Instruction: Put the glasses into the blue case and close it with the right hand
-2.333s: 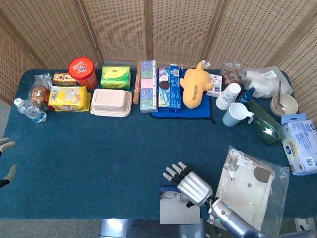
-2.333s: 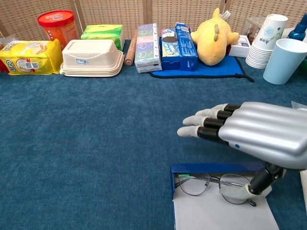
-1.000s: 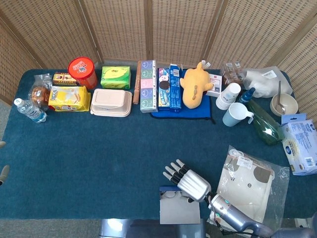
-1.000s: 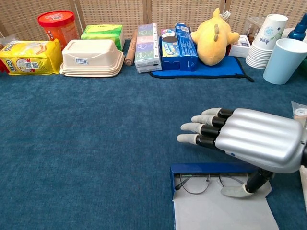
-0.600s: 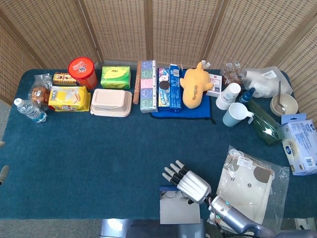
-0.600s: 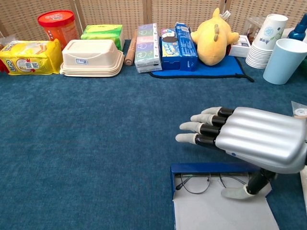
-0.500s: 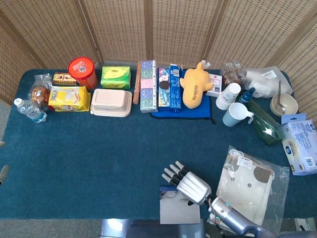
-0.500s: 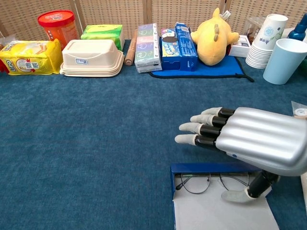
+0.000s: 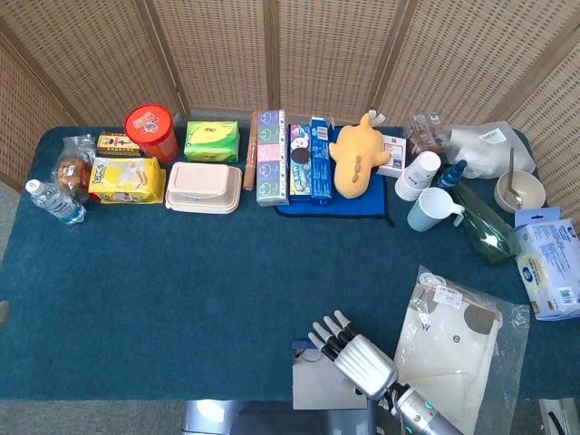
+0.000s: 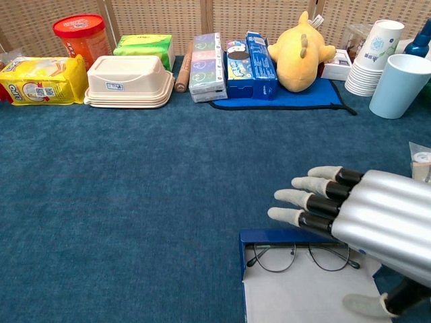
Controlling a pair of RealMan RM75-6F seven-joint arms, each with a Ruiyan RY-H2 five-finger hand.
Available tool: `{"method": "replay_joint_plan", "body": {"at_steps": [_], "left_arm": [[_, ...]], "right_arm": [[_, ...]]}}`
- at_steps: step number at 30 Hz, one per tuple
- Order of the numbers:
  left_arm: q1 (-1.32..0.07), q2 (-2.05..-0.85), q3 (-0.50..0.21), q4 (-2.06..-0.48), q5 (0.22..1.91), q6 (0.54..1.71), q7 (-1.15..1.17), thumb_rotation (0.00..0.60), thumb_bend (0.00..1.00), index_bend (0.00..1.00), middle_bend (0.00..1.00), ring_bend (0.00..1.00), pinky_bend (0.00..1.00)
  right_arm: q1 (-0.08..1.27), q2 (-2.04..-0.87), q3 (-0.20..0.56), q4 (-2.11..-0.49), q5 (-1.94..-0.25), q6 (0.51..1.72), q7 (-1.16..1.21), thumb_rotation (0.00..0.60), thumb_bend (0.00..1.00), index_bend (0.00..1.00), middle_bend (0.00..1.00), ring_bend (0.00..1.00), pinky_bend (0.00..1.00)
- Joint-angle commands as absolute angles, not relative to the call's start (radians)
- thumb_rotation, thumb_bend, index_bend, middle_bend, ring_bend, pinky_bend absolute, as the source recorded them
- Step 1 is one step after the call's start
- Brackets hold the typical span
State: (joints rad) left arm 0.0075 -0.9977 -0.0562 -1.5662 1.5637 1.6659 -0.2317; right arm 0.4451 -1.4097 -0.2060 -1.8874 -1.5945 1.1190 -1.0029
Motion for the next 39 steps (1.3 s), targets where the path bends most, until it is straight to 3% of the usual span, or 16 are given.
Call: {"method": "replay_joint_plan", "body": {"at_steps": [1,9,15,39], "left_arm": [[0.008,-1.001,-0.059,-1.56,1.557,1.664,-0.246,0.6,0.36,0.19,0.2,0.17,0.22],[0.015,-1.014,-0.058,-1.522,1.553,1.671,-0.291,0.6,0.36,0.18,0.2,0.16,0.21],[0.018,-1.017,-0.058,-1.504,1.554,1.677,-0.311,0.6,0.36,0.17,0.2,0.15,0.21],[0.052,-1.014,-0.048,-1.461,1.585,1.738,-0.372,0.6,0.36,0.17,0.2,0.14,0.21]], "right_arm": [[0.412,-1.418,-0.226,-1.907,-1.618,1.144,-1.037,0.351,0.26,0.0,0.0,0.0,0.11],[0.342,-1.441,-0.26,-1.896,-1.657,1.183,-1.066,0.351,0.26,0.0,0.0,0.0,0.1],[0.309,-1.452,-0.276,-1.874,-1.689,1.201,-1.079,0.404,0.26,0.0,0.0,0.0,0.09],[0.17,-1.497,-0.312,-1.768,-1.821,1.261,-1.027,0.405,0.26,0.0,0.0,0.0,0.08]]}}
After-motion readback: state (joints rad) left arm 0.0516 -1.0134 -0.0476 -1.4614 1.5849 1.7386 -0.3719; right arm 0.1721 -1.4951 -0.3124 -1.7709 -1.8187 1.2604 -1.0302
